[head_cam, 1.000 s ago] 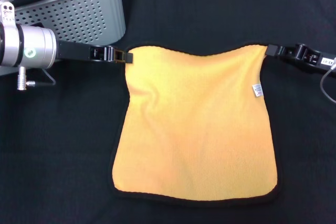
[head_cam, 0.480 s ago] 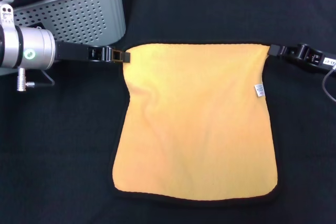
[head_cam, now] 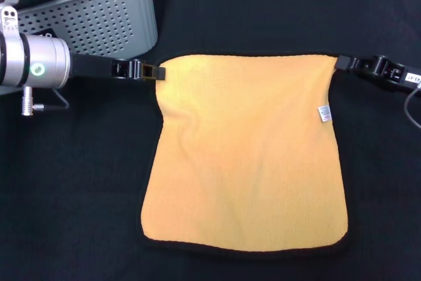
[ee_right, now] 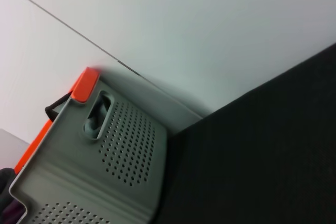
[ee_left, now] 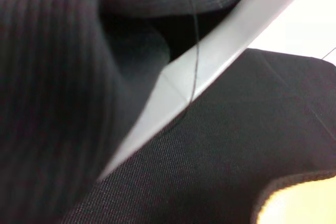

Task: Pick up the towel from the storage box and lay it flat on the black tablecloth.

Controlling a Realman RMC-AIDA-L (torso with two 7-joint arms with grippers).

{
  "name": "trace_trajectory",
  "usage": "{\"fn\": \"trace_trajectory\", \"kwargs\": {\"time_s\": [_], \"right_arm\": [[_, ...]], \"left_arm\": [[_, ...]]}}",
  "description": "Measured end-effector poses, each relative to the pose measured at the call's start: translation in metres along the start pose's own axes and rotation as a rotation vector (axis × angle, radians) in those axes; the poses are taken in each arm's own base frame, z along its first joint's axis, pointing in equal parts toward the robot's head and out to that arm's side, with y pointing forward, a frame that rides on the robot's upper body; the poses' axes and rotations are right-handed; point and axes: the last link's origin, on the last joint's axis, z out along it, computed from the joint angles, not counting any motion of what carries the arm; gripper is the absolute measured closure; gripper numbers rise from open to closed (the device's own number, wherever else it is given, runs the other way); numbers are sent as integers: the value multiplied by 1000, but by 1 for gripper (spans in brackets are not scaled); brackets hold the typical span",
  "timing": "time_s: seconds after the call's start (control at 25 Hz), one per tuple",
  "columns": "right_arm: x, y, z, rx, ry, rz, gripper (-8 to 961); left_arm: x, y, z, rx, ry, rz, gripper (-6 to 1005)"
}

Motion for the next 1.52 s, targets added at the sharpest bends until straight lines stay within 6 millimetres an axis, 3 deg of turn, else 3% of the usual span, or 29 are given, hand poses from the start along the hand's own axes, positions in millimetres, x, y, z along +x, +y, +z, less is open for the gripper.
{"fn": "trace_trajectory", "kwargs": {"time_s": [0.32,0.6,0.8,1.0,1.08,1.2,1.28,1.4,1.52], "right_arm": [[3,-5,-2,27,-4,-35,776],[4,-8,-6,34,-16,-18,570],[3,-6,-8,14,-24,-12,381],[3,9,-13,-100,-28,-116,172],[9,24,-17,-211,-33,-257,85],[23,50,-27,-413,-34,-488,83],[30,61,-32,-509,-23,-541,82],[41,77,-37,-638,-1,-568,83],[53,90,-31,-719,24,-589,85]], "left_arm": [[4,1,-5,-14,9,20,776],[7,-2,-12,-16,24,15,621],[8,-1,-13,-20,23,19,423],[2,15,-17,-147,36,179,301],[-5,31,-27,-277,75,361,282],[-18,47,-53,-437,189,600,286],[-26,56,-78,-544,289,723,286],[-42,62,-102,-646,343,811,286],[-54,61,-111,-664,333,808,286]]}}
